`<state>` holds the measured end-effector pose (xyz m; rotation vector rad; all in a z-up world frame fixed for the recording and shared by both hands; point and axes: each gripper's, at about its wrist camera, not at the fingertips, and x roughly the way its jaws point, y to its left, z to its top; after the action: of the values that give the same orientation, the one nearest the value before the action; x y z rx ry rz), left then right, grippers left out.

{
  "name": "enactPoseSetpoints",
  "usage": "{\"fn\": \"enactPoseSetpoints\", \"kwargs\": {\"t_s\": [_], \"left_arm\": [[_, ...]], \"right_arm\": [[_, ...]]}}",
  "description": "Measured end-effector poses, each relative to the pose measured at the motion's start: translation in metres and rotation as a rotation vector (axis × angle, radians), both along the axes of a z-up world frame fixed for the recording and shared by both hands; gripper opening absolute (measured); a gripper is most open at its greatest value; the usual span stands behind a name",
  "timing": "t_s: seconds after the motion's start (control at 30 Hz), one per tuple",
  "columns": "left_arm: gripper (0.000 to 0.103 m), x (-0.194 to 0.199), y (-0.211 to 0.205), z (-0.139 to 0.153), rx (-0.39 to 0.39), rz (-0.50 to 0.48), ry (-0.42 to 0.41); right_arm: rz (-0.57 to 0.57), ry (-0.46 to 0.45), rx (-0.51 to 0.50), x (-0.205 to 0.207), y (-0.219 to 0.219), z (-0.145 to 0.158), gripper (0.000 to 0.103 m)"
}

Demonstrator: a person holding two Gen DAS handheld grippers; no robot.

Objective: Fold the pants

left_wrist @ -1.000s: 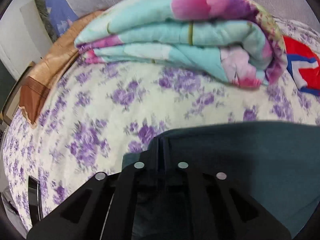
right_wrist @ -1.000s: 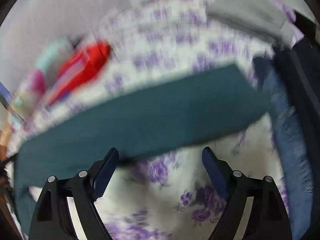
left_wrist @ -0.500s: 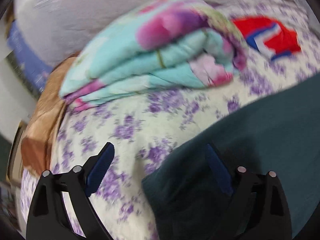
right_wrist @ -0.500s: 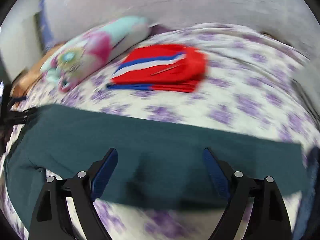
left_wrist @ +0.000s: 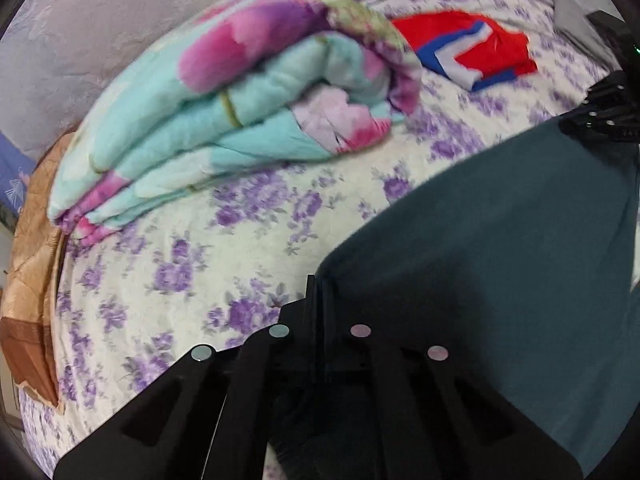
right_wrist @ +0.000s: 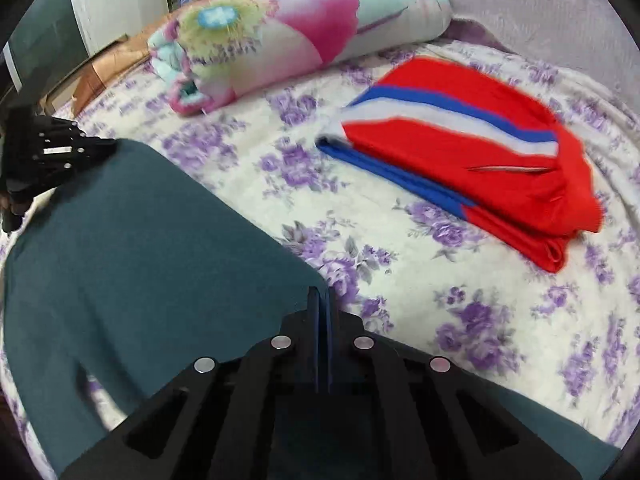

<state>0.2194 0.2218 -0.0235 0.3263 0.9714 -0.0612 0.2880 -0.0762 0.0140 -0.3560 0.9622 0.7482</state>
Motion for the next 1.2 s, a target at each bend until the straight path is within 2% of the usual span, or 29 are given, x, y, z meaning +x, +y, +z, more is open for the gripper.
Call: {"fn": "enactPoseSetpoints", "kwargs": {"t_s": [0.1, 0.17, 0.23, 0.3, 0.37, 0.4, 0.47, 0.53, 0.6, 0.63, 0.67, 0.7, 0.73, 0.77, 0.87, 0.9, 0.93, 1.0, 1.03, 1.1, 1.13, 1.17, 1.2], "left_arm": [[0.001, -0.022, -0.003, 0.036, -0.013, -0.019, -0.068], [0.001, -0.057, 0.001, 0.072, -0.064, -0.036, -0.14], [0.001, -0.092, 0.0, 0.096, -0.086, -0.065, -0.202], [0.001, -0.128, -0.006, 0.106, -0.093, -0.087, -0.229], [0.001, -0.165, -0.012, 0.1, -0.095, -0.079, -0.226], [0.001, -0.172, -0.015, 0.096, -0.092, -0.071, -0.212], [0.002, -0.191, -0.021, 0.072, -0.091, -0.03, -0.161], [0.005, -0.204, -0.025, 0.041, -0.079, 0.031, -0.077], [0.01, -0.211, -0.024, 0.013, -0.06, 0.096, 0.009], [0.021, -0.215, -0.022, 0.001, -0.055, 0.137, 0.055], [0.036, -0.219, -0.019, -0.002, -0.062, 0.165, 0.062], [0.047, -0.224, -0.015, 0.002, -0.076, 0.196, 0.044], [0.072, -0.232, -0.011, 0.009, -0.098, 0.224, 0.023], [0.082, -0.237, -0.007, 0.018, -0.127, 0.257, -0.006], [0.083, -0.242, 0.002, 0.038, -0.221, 0.333, -0.041], [0.083, -0.239, 0.004, 0.041, -0.246, 0.365, -0.03], [0.083, -0.233, 0.008, 0.042, -0.283, 0.423, -0.004], [0.083, -0.223, 0.012, 0.039, -0.37, 0.51, 0.051], [0.082, -0.216, 0.015, 0.034, -0.451, 0.551, 0.076], [0.064, -0.209, 0.017, 0.027, -0.544, 0.607, 0.099], [0.042, -0.205, 0.016, 0.021, -0.589, 0.621, 0.132], [0.026, -0.202, 0.013, 0.013, -0.617, 0.623, 0.163], [0.023, -0.199, 0.009, 0.007, -0.633, 0.627, 0.194]], "right_arm": [[0.021, -0.007, 0.192, -0.046, -0.033, 0.054, 0.003], [0.063, -0.018, 0.258, -0.083, -0.049, 0.077, 0.003], [0.116, -0.01, 0.299, -0.129, -0.065, 0.09, 0.003], [0.155, 0.023, 0.333, -0.167, -0.073, 0.087, 0.003], [0.179, 0.078, 0.325, -0.203, -0.077, 0.066, 0.004], [0.185, 0.089, 0.31, -0.215, -0.074, 0.055, 0.004], [0.19, 0.149, 0.246, -0.234, -0.065, 0.017, 0.004], [0.159, 0.217, 0.163, -0.24, -0.056, -0.018, 0.007], [0.133, 0.237, 0.186, -0.241, -0.058, -0.025, 0.009], [0.137, 0.261, 0.201, -0.241, -0.059, -0.021, 0.021], [0.136, 0.278, 0.215, -0.24, -0.061, -0.016, 0.029], [0.129, 0.274, 0.229, -0.24, -0.063, -0.01, 0.047], [0.118, 0.24, 0.23, -0.242, -0.066, -0.001, 0.054], [0.115, 0.211, 0.224, -0.244, -0.068, 0.004, 0.054], [0.077, 0.146, 0.232, -0.24, -0.071, 0.02, 0.056], [0.04, 0.11, 0.22, -0.236, -0.075, 0.025, 0.062], [-0.026, 0.036, 0.198, -0.234, -0.081, 0.029, 0.066], [-0.112, -0.044, 0.206, -0.229, -0.09, 0.033, 0.066], [-0.133, -0.054, 0.222, -0.231, -0.095, 0.033, 0.066], [-0.158, -0.069, 0.24, -0.23, -0.104, 0.032, 0.066], [-0.156, -0.073, 0.239, -0.23, -0.108, 0.031, 0.066], [-0.147, -0.075, 0.239, -0.23, -0.11, 0.031, 0.066], [-0.141, -0.079, 0.242, -0.23, -0.112, 0.031, 0.066]]}}
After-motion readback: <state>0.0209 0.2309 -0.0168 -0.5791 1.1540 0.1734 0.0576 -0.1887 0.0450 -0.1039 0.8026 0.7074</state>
